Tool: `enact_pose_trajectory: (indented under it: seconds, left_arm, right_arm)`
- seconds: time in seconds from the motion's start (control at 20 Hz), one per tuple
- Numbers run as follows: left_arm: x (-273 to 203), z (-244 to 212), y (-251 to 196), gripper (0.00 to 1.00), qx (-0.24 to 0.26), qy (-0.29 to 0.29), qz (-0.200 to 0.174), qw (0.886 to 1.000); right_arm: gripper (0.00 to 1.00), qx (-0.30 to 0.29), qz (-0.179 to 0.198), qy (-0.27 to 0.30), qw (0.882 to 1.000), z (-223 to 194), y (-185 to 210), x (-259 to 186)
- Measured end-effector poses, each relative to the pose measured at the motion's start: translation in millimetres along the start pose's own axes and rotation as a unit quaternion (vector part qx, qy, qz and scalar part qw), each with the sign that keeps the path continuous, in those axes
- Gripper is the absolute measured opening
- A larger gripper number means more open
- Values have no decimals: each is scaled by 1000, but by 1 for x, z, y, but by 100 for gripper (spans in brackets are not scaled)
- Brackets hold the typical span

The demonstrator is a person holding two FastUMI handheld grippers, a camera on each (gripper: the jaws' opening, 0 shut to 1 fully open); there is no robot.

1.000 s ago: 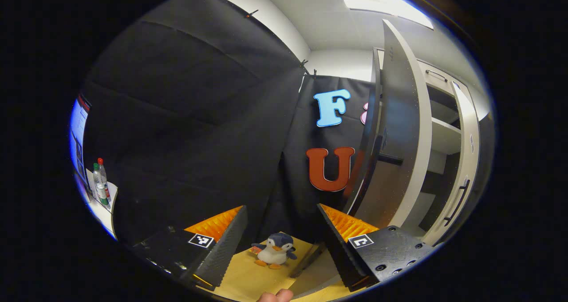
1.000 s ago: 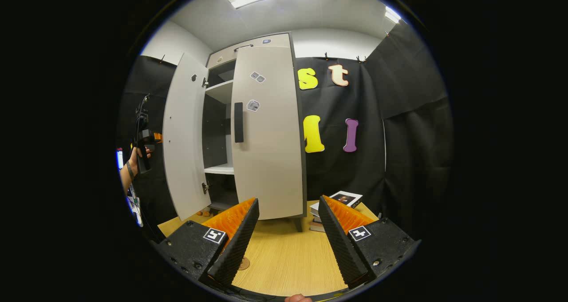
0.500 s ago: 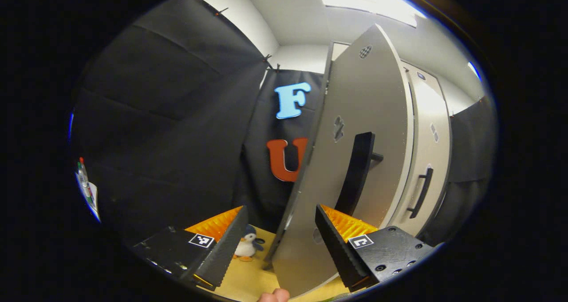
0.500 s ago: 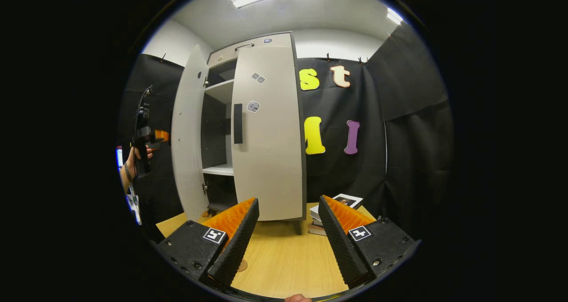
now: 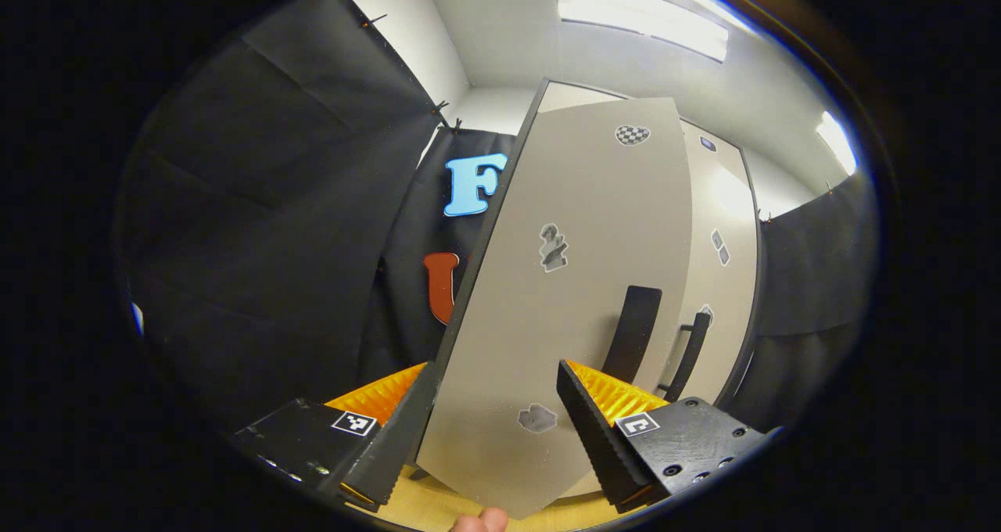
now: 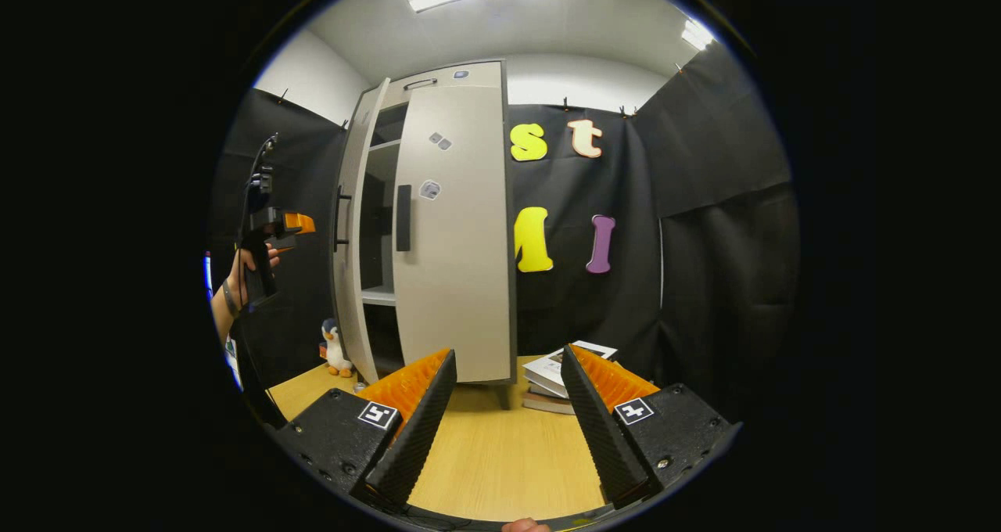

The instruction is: Grasp the bottle in the cabinet with the left hand and place it on the coaster, then close the right door with the right hand and the left door with the left hand.

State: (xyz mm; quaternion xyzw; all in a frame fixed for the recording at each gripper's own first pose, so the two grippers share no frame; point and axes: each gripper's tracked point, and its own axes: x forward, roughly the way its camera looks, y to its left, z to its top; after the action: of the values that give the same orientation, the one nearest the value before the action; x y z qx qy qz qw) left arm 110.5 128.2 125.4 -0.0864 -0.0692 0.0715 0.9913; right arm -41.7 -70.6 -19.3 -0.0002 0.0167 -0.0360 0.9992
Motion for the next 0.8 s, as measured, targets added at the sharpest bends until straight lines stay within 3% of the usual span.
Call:
enact_pose_trajectory:
  seconds: [0.3, 0.55, 0.6, 0.7, 0.8]
  left_arm:
    - [-45, 6, -22, 99, 22, -13, -17, 1000]
    - [-87, -38, -60, 95, 36, 15, -59, 997]
    - [-95, -45, -66, 99, 34, 12, -64, 997]
    - [-108, -57, -70, 95, 33, 2, -62, 998]
    - [-118, -73, -75, 99, 33, 8, -57, 998]
  right_arm:
    - [83, 35, 17, -10, 999, 8, 13, 10]
    - [83, 41, 53, -6, 998, 4, 34, 21]
    - [83, 42, 61, -2, 997, 2, 39, 23]
    - [83, 43, 75, 5, 996, -1, 47, 26]
    - [83, 39, 83, 11, 996, -3, 54, 26]
